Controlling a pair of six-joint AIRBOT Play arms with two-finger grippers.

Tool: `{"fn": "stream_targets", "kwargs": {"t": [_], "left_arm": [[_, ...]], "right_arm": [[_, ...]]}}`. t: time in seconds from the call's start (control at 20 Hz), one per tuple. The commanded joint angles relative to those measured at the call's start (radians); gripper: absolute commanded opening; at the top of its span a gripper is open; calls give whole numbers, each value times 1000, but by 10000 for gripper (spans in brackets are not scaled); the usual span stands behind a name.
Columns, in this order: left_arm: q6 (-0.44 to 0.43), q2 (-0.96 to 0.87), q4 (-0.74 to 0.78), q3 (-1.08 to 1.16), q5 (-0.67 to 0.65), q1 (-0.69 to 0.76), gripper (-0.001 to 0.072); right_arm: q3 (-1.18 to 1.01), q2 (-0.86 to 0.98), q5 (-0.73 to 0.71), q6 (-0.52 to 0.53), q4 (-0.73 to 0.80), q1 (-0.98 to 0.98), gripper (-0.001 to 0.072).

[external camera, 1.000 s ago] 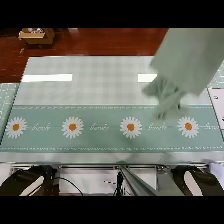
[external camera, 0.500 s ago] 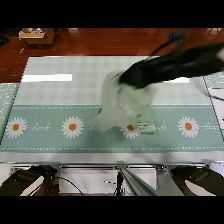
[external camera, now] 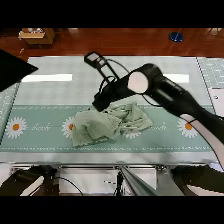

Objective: Fold the shirts.

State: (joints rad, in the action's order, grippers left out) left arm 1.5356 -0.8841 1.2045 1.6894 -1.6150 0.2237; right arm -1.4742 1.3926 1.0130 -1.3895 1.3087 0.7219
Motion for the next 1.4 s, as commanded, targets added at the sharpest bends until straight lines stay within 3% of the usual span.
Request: {"fn": "stream_targets", "kwargs": {"t": [0.0,0.1,0.25,0.45,0.6,0.75,0.8,1.0,1.15,1.35], "left_arm": [[-63,0,61,-133,-2,0,684],[-91,0,110,-279,8,-1,684],[-95,2,127,-552,120,-1,684],[-127,9,29,-874,367,-1,683],[-164,7,0,-1023,463,-10,683],[-203,7,-72,-1106,527,-97,682],[-244,7,-121,-1122,542,-144,683],[-420,0,-284,-1199,507,-389,683],[-558,-55,-347,-1233,382,-542,678],[-636,-195,-403,-1248,365,-551,677]], "right_arm": [[-49,-124,56,-20,376,-103,302],[-48,-210,116,-56,587,-213,302],[-48,-260,255,-62,635,-447,295],[-5,-259,314,-75,392,-789,294],[74,-259,328,-25,196,-962,298],[184,-259,321,4,99,-1051,405],[225,-259,314,10,79,-1065,406],[365,-259,291,23,58,-1069,406],[421,-259,257,29,31,-1069,406],[429,-259,235,34,-12,-1069,405]]}}
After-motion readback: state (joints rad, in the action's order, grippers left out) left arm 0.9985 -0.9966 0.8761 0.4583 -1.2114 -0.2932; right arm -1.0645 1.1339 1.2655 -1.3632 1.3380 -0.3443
